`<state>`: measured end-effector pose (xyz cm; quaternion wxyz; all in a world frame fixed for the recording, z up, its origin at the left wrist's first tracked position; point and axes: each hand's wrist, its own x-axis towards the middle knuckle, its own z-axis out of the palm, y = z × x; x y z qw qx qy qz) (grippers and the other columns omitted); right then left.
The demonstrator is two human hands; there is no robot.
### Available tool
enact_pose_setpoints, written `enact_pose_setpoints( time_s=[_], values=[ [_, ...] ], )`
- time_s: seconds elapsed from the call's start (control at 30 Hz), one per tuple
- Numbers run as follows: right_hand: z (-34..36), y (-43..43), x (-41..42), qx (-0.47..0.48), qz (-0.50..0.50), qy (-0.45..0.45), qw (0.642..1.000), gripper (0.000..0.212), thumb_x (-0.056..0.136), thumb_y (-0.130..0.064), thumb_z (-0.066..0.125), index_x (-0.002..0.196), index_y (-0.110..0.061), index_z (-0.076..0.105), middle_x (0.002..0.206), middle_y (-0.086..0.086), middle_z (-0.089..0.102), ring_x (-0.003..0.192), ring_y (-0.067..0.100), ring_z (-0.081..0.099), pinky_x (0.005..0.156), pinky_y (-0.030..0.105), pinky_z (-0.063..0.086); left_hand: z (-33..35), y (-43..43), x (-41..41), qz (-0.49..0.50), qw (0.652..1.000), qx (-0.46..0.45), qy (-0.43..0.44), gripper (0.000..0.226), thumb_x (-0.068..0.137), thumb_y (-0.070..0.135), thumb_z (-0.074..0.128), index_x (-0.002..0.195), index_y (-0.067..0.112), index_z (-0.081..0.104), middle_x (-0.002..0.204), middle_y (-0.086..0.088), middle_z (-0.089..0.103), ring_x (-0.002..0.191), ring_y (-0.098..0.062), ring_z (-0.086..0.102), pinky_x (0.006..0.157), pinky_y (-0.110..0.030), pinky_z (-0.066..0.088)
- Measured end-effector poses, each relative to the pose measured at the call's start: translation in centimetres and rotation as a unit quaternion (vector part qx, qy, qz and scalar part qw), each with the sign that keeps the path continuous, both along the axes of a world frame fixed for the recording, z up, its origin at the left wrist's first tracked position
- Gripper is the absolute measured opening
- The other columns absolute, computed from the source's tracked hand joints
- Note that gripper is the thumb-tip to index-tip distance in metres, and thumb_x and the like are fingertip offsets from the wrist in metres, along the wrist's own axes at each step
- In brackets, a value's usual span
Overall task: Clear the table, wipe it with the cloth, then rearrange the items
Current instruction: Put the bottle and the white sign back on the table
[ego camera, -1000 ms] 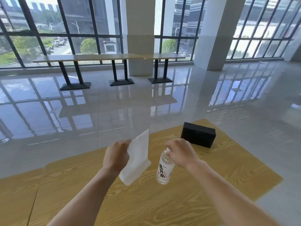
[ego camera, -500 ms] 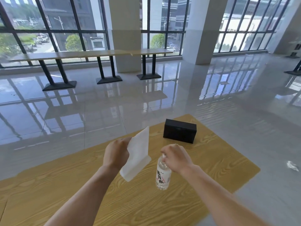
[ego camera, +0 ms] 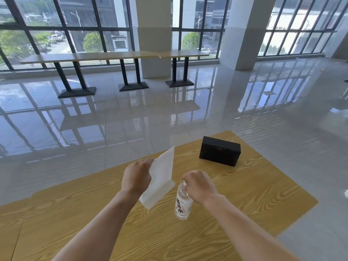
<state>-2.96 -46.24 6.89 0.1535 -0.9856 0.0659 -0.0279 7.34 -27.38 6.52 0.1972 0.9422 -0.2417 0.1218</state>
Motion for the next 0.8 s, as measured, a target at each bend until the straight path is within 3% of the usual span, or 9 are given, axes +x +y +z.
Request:
enact_pose_setpoints(
  time_s=[0.1,0.2,0.27,0.33,0.37,0.5,0.6,0.8],
  values=[
    [-0.1,0.6,0.2,-0.004,0.0,0.006,1.0,0.036,0.08,-0.002,0.064,0.057,-0.018,0.041,0.069,0.006,0.063,0.07,0.025,0.061,0.064,0.041,0.055,-0.2,0.4,0.3,-0.003,1.0,-0.005,0.004,0.04,0.07,-0.007,0.055,0.092,0.024,0.068,0.07,0.006,0.064,0.062,-0.025,0.057,0.05,-0.028,0.034],
    [-0.3,0.9,0.3,0.01,-0.008,0.01,1.0,0.046,0.08,-0.003,0.068,0.054,-0.024,0.037,0.066,0.001,0.059,0.07,0.021,0.058,0.061,0.035,0.05,-0.2,0.8,0.7,-0.002,1.0,-0.009,0.01,0.045,0.071,-0.005,0.055,0.099,0.027,0.069,0.074,0.006,0.066,0.066,-0.025,0.06,0.051,-0.029,0.035],
    [-0.4,1.0,0.5,0.021,-0.011,0.015,1.0,0.034,0.079,-0.004,0.07,0.057,-0.021,0.05,0.07,0.001,0.064,0.073,0.02,0.06,0.064,0.035,0.053,-0.2,1.0,0.8,-0.004,1.0,-0.012,0.012,0.049,0.071,-0.005,0.054,0.103,0.028,0.069,0.076,0.005,0.068,0.068,-0.026,0.061,0.053,-0.029,0.035],
    [-0.2,1.2,0.6,0.03,-0.014,0.018,0.999,0.008,0.078,-0.007,0.074,0.076,-0.013,0.069,0.085,0.004,0.072,0.084,0.023,0.066,0.074,0.039,0.057,-0.1,1.0,0.9,-0.006,1.0,-0.008,0.013,0.05,0.072,-0.004,0.054,0.106,0.029,0.069,0.078,0.005,0.068,0.071,-0.026,0.062,0.054,-0.03,0.036],
    [-0.2,1.2,0.6,0.036,-0.015,0.019,0.999,0.008,0.079,-0.008,0.075,0.086,-0.012,0.072,0.092,0.005,0.074,0.09,0.024,0.067,0.078,0.039,0.057,0.0,1.0,1.0,-0.007,1.0,-0.009,0.015,0.05,0.072,-0.004,0.054,0.106,0.029,0.069,0.079,0.005,0.069,0.071,-0.027,0.062,0.054,-0.03,0.037],
    [-0.3,1.4,0.6,0.046,-0.016,0.019,0.999,0.034,0.083,-0.01,0.073,0.116,-0.012,0.069,0.115,0.006,0.071,0.108,0.022,0.063,0.091,0.034,0.053,0.2,0.9,1.0,-0.009,1.0,-0.01,0.013,0.051,0.071,-0.004,0.055,0.107,0.03,0.069,0.078,0.006,0.069,0.071,-0.026,0.062,0.054,-0.031,0.041],
    [-0.5,1.3,0.6,0.047,-0.013,0.021,0.999,0.037,0.083,-0.011,0.072,0.12,-0.012,0.067,0.119,0.006,0.068,0.111,0.021,0.059,0.093,0.03,0.049,0.3,0.9,1.0,-0.013,1.0,-0.014,0.012,0.052,0.072,-0.004,0.055,0.108,0.03,0.069,0.08,0.006,0.069,0.072,-0.024,0.063,0.055,-0.031,0.044],
    [0.8,0.8,0.3,0.074,-0.018,0.004,0.997,0.045,0.087,-0.034,0.071,0.126,-0.016,0.061,0.118,0.003,0.067,0.108,0.019,0.06,0.09,0.031,0.047,1.4,0.8,1.7,-0.034,0.997,-0.067,-0.005,0.052,0.071,-0.01,0.055,0.106,0.025,0.071,0.081,0.0,0.073,0.072,-0.032,0.065,0.058,-0.039,0.052]
  ],
)
